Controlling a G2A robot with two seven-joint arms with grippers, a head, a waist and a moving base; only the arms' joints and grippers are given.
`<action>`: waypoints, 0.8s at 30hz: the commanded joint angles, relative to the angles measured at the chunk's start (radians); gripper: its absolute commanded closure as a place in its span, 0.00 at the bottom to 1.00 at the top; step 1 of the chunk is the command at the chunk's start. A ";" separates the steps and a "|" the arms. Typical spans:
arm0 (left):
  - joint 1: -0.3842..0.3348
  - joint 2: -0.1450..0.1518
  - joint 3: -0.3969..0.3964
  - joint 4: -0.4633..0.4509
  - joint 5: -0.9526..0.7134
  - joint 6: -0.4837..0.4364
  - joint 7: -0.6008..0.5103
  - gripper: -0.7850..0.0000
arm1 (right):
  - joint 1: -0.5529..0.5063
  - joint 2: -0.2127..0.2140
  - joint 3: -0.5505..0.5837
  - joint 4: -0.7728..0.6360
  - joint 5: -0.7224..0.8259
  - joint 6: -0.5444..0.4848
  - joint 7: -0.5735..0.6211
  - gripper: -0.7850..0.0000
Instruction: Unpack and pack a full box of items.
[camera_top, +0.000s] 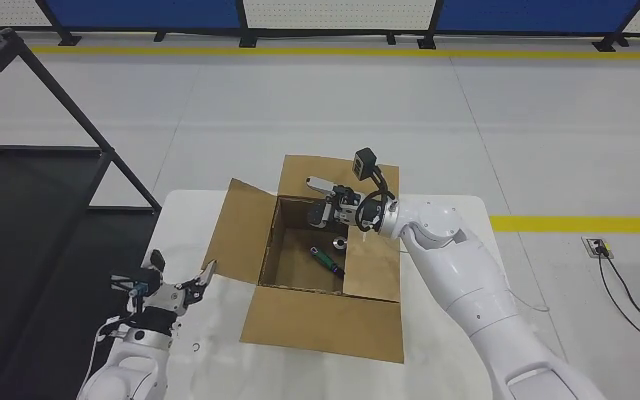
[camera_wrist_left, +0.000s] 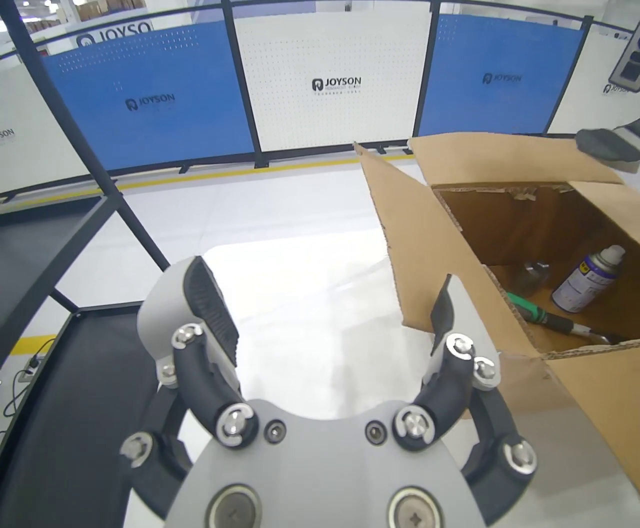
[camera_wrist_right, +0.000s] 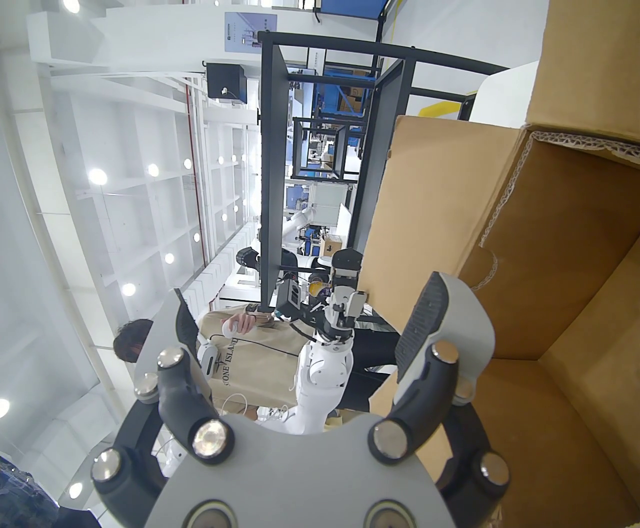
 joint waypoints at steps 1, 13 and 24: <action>0.014 0.000 -0.007 -0.021 -0.001 -0.004 0.015 0.00 | 0.000 0.000 0.000 0.000 0.000 0.000 0.000 0.00; 0.063 0.004 -0.047 -0.106 0.006 -0.081 0.093 0.00 | -0.028 0.004 0.003 -0.044 -0.017 0.015 -0.029 0.00; 0.039 0.012 -0.038 -0.221 -0.052 -0.236 0.005 0.00 | -0.121 0.065 0.141 -0.198 -0.093 0.001 -0.058 0.00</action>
